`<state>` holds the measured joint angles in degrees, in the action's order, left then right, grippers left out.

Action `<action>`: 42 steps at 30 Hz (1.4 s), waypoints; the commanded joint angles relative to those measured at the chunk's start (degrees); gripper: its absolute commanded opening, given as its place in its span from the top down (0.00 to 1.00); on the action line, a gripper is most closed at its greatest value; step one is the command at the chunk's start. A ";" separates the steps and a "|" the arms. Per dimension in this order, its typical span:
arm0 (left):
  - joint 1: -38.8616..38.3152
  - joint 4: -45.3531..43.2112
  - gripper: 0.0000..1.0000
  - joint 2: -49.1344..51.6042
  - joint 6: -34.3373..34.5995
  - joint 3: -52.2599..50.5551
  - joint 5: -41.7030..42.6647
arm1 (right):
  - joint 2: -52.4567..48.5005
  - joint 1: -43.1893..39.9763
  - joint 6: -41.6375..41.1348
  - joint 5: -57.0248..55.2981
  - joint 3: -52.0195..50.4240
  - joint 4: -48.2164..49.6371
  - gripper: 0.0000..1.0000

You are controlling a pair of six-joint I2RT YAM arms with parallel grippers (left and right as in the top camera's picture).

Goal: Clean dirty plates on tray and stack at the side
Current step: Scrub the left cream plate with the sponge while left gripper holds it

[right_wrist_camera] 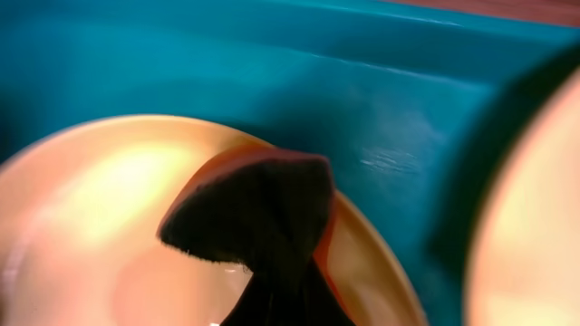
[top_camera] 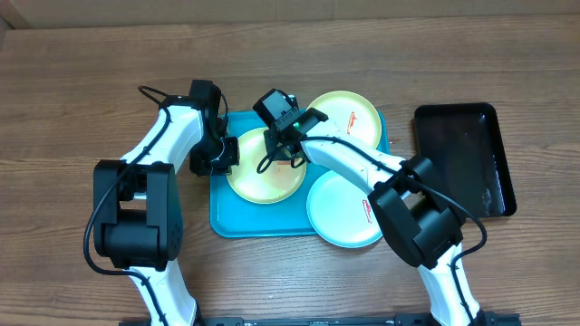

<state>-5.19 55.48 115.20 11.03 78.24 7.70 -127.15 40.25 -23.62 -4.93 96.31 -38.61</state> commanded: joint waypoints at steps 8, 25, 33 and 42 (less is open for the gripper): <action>0.39 -0.09 0.96 0.83 0.31 -0.52 -2.36 | -0.79 -0.66 -0.37 17.64 0.83 -4.09 0.96; 0.39 -0.70 0.96 0.83 0.33 -0.52 -2.32 | -1.86 -0.07 -0.24 11.43 -0.09 1.22 0.96; 0.42 -0.96 0.96 0.83 0.31 -0.52 -2.36 | -3.52 0.33 -1.44 19.96 -0.17 -6.69 0.96; 0.42 -1.81 0.96 0.83 0.31 -0.52 -2.34 | -0.79 0.39 1.20 -3.21 6.69 -19.85 0.96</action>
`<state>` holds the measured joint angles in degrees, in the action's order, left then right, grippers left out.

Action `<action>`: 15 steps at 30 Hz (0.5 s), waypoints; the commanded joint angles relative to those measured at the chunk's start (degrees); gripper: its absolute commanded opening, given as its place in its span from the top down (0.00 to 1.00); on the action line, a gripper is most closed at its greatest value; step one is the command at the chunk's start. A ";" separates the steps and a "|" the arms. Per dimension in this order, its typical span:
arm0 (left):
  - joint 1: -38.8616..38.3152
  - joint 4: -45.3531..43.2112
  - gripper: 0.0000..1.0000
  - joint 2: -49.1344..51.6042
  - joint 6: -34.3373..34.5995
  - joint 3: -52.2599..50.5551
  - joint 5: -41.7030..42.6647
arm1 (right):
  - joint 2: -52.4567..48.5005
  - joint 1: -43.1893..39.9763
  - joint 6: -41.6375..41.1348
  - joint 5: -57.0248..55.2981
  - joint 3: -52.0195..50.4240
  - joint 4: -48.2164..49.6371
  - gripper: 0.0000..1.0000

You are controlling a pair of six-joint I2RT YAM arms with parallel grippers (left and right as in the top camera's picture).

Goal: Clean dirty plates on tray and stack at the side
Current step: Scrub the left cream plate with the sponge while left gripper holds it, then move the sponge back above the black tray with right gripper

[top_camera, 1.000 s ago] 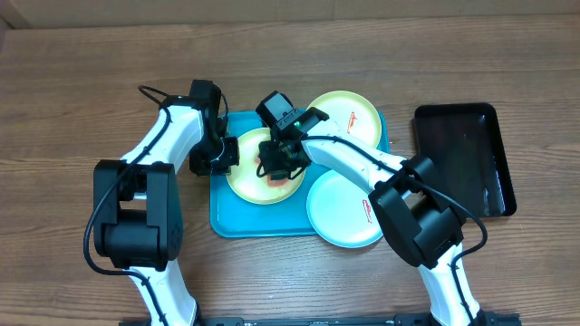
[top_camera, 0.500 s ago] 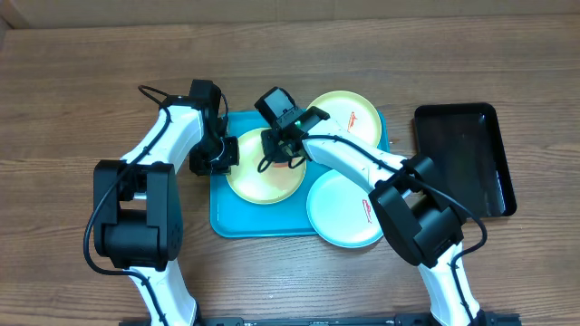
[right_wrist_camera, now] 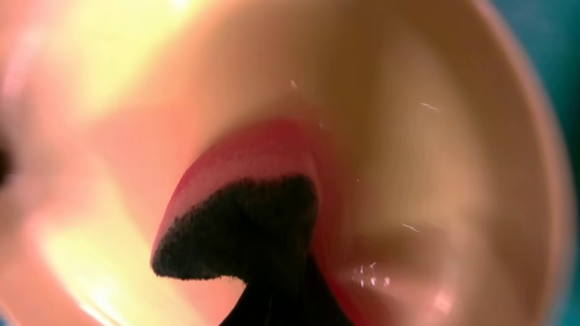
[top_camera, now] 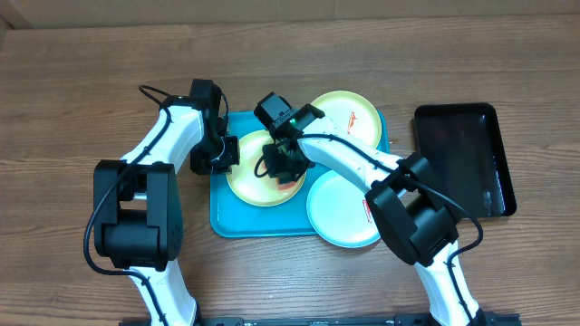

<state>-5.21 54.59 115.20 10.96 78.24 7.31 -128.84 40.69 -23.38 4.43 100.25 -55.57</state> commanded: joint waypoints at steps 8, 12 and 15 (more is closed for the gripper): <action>0.44 -0.90 0.96 0.83 0.37 -0.52 -1.99 | 4.92 -1.79 0.92 -11.89 17.88 -12.79 0.96; 0.44 -0.96 0.96 0.83 0.37 -0.52 -2.08 | 9.44 -6.34 0.68 -11.89 24.76 -21.20 0.96; 0.42 -1.09 0.96 0.83 0.37 -0.52 -3.50 | 13.90 -12.83 0.66 -11.89 25.62 -26.25 0.96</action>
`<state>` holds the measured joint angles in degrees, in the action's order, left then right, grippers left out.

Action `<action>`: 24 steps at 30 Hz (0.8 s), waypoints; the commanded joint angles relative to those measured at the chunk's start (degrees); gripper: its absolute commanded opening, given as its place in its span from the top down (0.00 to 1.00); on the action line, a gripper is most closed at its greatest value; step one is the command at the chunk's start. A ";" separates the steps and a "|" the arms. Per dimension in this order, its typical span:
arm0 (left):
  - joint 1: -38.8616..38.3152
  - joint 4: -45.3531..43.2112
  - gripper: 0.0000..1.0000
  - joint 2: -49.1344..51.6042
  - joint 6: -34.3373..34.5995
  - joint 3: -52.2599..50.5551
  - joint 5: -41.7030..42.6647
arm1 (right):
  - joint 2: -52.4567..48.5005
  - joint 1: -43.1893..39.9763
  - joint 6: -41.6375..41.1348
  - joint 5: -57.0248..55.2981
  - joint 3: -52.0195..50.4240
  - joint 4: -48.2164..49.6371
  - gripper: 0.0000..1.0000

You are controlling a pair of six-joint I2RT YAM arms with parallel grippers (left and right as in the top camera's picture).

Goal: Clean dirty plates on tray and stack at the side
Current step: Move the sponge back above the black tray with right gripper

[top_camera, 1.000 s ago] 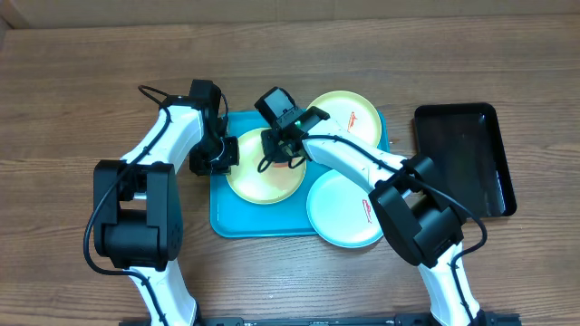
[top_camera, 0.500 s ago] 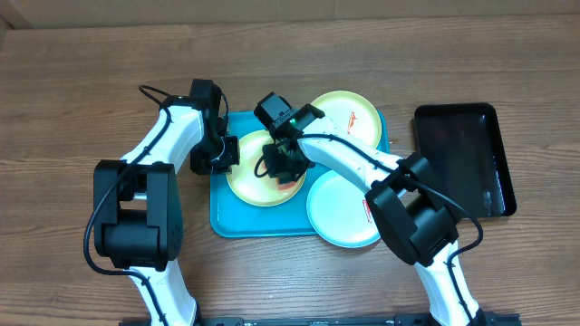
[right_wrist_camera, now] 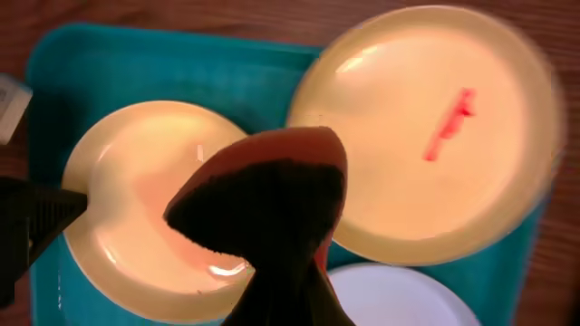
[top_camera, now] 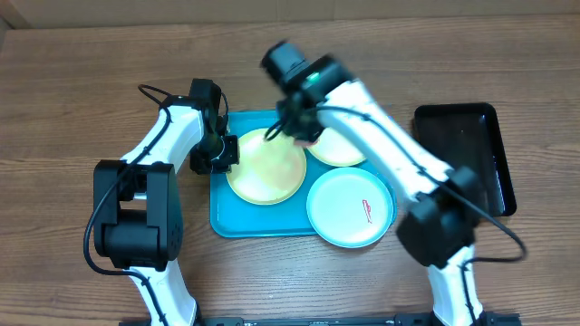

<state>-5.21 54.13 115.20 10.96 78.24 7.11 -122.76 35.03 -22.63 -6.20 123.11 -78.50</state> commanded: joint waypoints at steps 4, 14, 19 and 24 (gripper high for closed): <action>0.42 -0.68 0.96 0.83 0.37 -0.52 -3.52 | 11.43 -19.28 -0.02 -1.33 2.75 -10.38 0.96; 0.42 -1.51 0.96 0.83 0.37 -0.52 -3.50 | 11.39 -41.92 5.18 -2.38 -20.50 -2.71 0.96; 0.42 -1.66 0.96 0.83 0.17 -0.52 -3.50 | 11.39 -45.75 15.56 1.40 -32.94 7.65 0.96; 0.42 -1.92 0.96 0.83 -1.18 -0.52 -3.48 | 11.37 -46.18 23.17 2.84 -41.03 18.43 0.96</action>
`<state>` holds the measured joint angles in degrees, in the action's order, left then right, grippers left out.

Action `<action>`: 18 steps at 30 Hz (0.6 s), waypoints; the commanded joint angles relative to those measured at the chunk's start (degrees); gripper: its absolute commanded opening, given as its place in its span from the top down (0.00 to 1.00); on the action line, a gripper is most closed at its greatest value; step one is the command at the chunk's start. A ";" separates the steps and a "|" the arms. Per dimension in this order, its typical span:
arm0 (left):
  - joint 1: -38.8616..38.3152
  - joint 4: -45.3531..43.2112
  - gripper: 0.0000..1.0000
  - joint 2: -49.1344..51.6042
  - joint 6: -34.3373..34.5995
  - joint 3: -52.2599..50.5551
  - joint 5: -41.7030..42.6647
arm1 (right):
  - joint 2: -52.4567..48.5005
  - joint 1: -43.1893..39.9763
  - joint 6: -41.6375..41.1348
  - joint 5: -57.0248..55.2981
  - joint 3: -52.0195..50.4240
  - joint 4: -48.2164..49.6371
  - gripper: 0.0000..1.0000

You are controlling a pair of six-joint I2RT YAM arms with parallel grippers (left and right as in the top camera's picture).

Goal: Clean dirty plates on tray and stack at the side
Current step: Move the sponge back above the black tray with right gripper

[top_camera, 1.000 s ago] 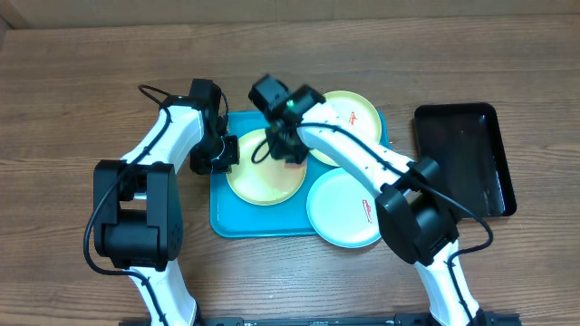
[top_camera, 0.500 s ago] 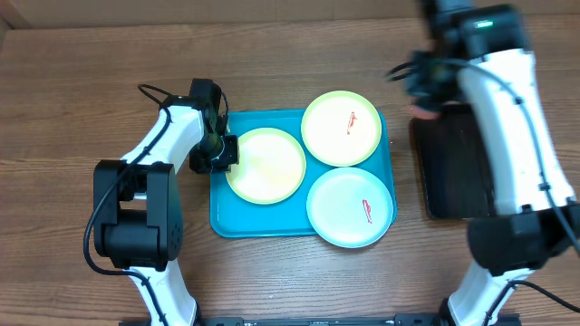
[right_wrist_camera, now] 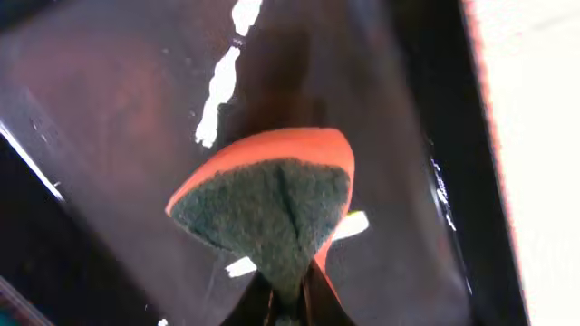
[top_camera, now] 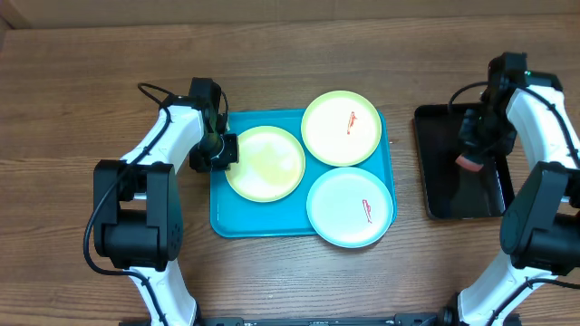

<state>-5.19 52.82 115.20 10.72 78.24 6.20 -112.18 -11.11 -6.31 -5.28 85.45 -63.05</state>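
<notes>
Three plates lie on the teal tray (top_camera: 231, 222). The left yellow plate (top_camera: 265, 164) looks free of marks, and my left gripper (top_camera: 224, 150) is shut on its left rim. The back yellow plate (top_camera: 341, 128) and the front white plate (top_camera: 351, 206) each carry a red smear. My right gripper (top_camera: 473, 154) is shut on an orange sponge with a dark scrub face (right_wrist_camera: 272, 204), held over the black tray (top_camera: 494, 122).
The black tray (right_wrist_camera: 109, 136) stands at the right of the wooden table, with glossy reflections on its floor. Its raised rim (right_wrist_camera: 453, 181) runs along the right of the wrist view. Bare wood lies left of the teal tray and along the front.
My right gripper has moved with the sponge from above the teal tray's back edge to over the black tray at the far right. The left gripper still holds the left plate's rim.
The sponge was on the left yellow plate's back edge, then pressed into its middle, with my left gripper on the rim throughout. Then the sponge was lifted above the plates. Now it is over the black tray, and the left plate shows no smear.
</notes>
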 commanded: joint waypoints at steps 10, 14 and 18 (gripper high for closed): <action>0.42 0.20 0.96 0.76 -1.95 1.03 -2.58 | 0.87 0.13 9.14 4.61 -7.76 6.97 0.96; 0.42 0.72 0.96 0.76 -1.97 1.64 -2.62 | 2.36 0.57 9.09 8.68 -3.28 2.71 0.96; 0.42 0.66 0.96 0.76 -1.97 1.66 -2.89 | 5.60 2.10 7.78 8.85 2.75 -1.42 0.96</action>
<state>-5.19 53.32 115.20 9.89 78.81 5.74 -111.70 -10.41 2.11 1.74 82.28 -63.42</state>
